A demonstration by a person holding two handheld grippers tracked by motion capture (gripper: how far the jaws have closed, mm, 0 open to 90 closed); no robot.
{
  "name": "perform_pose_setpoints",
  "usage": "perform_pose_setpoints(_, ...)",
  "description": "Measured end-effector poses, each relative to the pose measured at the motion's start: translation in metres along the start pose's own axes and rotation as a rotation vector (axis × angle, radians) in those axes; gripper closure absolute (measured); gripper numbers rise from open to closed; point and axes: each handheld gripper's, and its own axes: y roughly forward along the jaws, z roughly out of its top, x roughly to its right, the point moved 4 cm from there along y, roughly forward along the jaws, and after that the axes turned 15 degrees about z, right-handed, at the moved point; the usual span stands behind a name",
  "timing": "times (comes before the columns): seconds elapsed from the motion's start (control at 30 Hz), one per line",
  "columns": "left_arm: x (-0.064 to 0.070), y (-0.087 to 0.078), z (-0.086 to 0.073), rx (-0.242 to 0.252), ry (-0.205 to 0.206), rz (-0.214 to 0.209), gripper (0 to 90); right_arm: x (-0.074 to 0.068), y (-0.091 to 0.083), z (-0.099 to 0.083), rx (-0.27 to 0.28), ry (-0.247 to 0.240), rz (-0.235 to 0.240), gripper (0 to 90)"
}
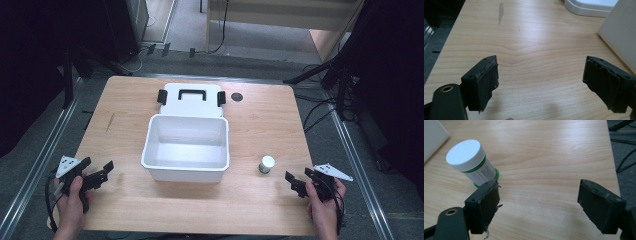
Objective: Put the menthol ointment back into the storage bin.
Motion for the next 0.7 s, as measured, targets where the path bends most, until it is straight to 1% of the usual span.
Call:
perform_pose_setpoints(0.1, 0.000, 0.000, 0.000, -0.003, -0.003, -0.005, 12.6, -0.004, -0.001, 0.003, -0.067, -0.044, -0.033, 18.7)
perform_pose_setpoints(0.13, 0.000, 0.000, 0.000, -0.003, -0.003, -0.005, 12.6, -0.004, -0.001, 0.003, -0.067, -0.044, -0.033, 18.7)
perform_pose_setpoints(0.17, 0.000, 0.001, 0.000, -0.006, -0.002, -0.005, 12.5, -0.008, -0.001, 0.006, -0.110, -0.070, -0.041, 18.6)
perform_pose_setpoints(0.2, 0.000, 0.001, 0.000, -0.006, -0.002, -0.005, 12.5, -0.008, -0.001, 0.006, -0.110, -0.070, -0.041, 18.6)
perform_pose_setpoints(0.23, 0.000, 0.001, 0.000, -0.004, 0.001, -0.003, 12.5, -0.011, 0.000, 0.010, -0.144, -0.084, -0.037, 18.6)
perform_pose_setpoints(0.27, 0.000, 0.001, 0.000, -0.004, 0.001, -0.003, 12.5, -0.011, 0.000, 0.010, -0.144, -0.084, -0.037, 18.6)
perform_pose_setpoints(0.3, 0.000, 0.000, 0.000, -0.001, 0.003, -0.002, 12.4, -0.014, 0.002, 0.013, -0.203, -0.107, -0.040, 18.6)
perform_pose_setpoints(0.33, 0.000, 0.000, 0.000, 0.002, 0.002, -0.002, 12.4, -0.014, 0.003, 0.014, -0.233, -0.124, -0.042, 18.2)
perform_pose_setpoints(0.37, 0.000, -0.001, 0.000, 0.005, 0.003, 0.001, 12.4, -0.016, 0.004, 0.015, -0.279, -0.139, -0.044, 17.7)
perform_pose_setpoints(0.43, 0.000, -0.002, 0.000, 0.011, 0.001, 0.004, 12.4, -0.019, 0.007, 0.018, -0.373, -0.168, -0.064, 17.4)
perform_pose_setpoints(0.47, 0.000, -0.002, 0.000, 0.011, 0.001, 0.004, 12.4, -0.019, 0.007, 0.018, -0.373, -0.168, -0.064, 17.4)
perform_pose_setpoints(0.5, 0.000, -0.002, 0.000, 0.017, -0.002, 0.002, 12.3, -0.021, 0.008, 0.023, -0.441, -0.211, -0.078, 17.2)
perform_pose_setpoints(0.53, 0.000, -0.002, 0.000, 0.017, -0.002, 0.002, 12.2, -0.021, 0.008, 0.023, -0.441, -0.211, -0.078, 17.2)
perform_pose_setpoints(0.57, 0.000, -0.002, 0.000, 0.019, -0.003, 0.002, 12.2, -0.023, 0.008, 0.027, -0.464, -0.217, -0.087, 17.2)
perform_pose_setpoints(0.6, 0.000, -0.002, 0.000, 0.019, -0.004, 0.002, 12.0, -0.026, 0.008, 0.032, -0.489, -0.214, -0.086, 17.4)
perform_pose_setpoints(0.63, 0.000, -0.002, 0.000, 0.017, -0.005, 0.001, 11.9, -0.030, 0.008, 0.039, -0.514, -0.207, -0.068, 17.7)
perform_pose_setpoints(0.67, 0.000, -0.002, 0.000, 0.017, -0.005, 0.001, 11.9, -0.030, 0.008, 0.039, -0.514, -0.207, -0.068, 17.7)
perform_pose_setpoints(0.7, -0.001, -0.001, 0.000, 0.014, -0.007, -0.001, 11.9, -0.035, 0.010, 0.046, -0.570, -0.222, -0.048, 17.7)
